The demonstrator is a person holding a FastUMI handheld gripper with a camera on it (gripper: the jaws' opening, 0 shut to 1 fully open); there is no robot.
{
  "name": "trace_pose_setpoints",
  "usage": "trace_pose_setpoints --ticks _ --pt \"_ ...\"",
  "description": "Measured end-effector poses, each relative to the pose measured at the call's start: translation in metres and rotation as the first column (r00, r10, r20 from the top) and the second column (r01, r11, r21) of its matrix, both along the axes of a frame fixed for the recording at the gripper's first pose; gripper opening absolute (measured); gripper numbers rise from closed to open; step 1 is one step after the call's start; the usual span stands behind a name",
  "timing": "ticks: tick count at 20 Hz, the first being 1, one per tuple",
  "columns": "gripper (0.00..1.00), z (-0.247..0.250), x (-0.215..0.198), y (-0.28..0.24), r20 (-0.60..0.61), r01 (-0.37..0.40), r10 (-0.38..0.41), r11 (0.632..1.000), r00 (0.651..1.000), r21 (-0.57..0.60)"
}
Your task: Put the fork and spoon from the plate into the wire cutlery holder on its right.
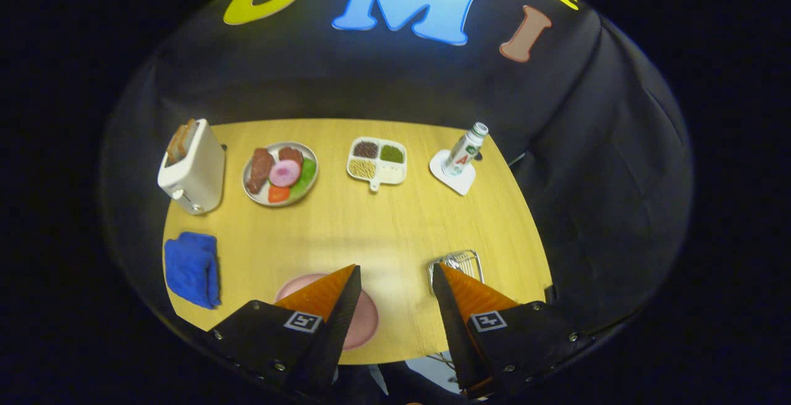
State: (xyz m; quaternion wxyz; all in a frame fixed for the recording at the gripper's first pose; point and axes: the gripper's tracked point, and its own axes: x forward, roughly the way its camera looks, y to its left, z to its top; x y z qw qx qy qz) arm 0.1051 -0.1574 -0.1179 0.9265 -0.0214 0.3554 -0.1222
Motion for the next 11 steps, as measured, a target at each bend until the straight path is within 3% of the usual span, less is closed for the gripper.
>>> trace_pose_setpoints --ticks 2,5,11 --pt "0.72 0.034 0.004 0.023 0.191 -0.048 0.048 0.999 0.98 -0.005" --pt "0.72 0.08 -0.003 0.045 0.399 -0.103 0.125 0.992 0.908 -0.076" --pt "0.72 0.159 -0.026 0.096 0.7 -0.189 0.18 0.98 0.691 -0.065"
